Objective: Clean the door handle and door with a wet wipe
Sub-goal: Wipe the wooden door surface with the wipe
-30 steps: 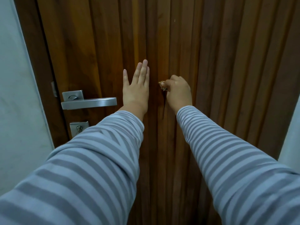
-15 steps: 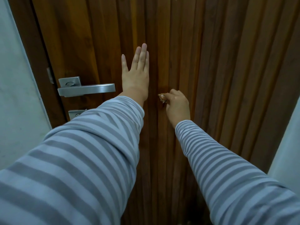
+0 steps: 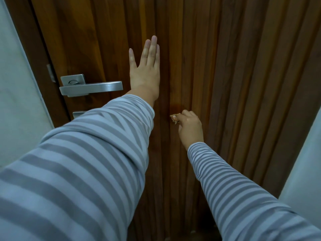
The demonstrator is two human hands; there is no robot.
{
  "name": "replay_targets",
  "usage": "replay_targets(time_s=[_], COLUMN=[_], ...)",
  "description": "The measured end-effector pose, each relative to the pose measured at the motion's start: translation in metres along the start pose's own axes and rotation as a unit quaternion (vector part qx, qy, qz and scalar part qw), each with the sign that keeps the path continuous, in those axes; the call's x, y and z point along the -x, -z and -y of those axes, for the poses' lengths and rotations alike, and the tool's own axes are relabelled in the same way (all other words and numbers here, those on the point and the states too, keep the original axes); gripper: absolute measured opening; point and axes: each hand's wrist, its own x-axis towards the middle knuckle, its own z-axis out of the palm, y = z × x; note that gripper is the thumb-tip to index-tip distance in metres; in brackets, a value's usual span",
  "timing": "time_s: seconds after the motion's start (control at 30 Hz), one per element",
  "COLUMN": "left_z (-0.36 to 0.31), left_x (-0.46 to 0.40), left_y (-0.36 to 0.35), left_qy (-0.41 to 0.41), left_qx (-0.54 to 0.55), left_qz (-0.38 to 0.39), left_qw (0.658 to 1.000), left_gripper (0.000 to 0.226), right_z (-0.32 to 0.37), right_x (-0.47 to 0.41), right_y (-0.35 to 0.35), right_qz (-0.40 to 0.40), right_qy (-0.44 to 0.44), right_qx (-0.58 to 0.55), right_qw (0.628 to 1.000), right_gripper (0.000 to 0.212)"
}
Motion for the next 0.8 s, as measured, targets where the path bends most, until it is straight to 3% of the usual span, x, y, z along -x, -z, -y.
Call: replay_targets(time_s=[0.27,0.47,0.53,0.6,0.7,0.73,0.8], left_z=[-0.002,0.000,0.000,0.001,0.001,0.001,0.002], left_x=[-0.001,-0.001,-0.001,0.000,0.001,0.001,0.001], left_y=[-0.002,-0.003,-0.002,-0.001,-0.001,0.000,0.003], left_qy=[0.000,-0.002,-0.005,-0.007,-0.007,-0.008,-0.010], left_qx=[0.005,0.015,0.015,0.012,0.014,0.014,0.014], left_qz=[-0.009,-0.010,-0.008,-0.002,0.006,0.010,0.017], left_qw=[1.000,1.000,1.000,1.000,1.000,1.000,1.000], left_gripper=[0.112,0.114,0.115,0.115,0.114,0.113,0.114], right_z=[-0.006,-0.011,-0.012,-0.007,0.001,0.000,-0.006], right_x=[0.020,0.034,0.035,0.027,0.006,0.004,0.006], right_y=[-0.007,-0.007,-0.002,0.004,0.014,0.018,0.028], right_qz=[0.007,0.061,0.109,0.206,0.394,0.427,0.399], right_qy=[-0.001,-0.008,-0.006,-0.056,-0.237,-0.259,-0.273], right_qx=[0.000,0.029,0.040,0.040,0.013,0.017,0.006], right_qw=[1.000,0.998,0.993,0.976,0.888,0.866,0.875], right_gripper=[0.016,0.018,0.019,0.013,0.009,0.014,0.020])
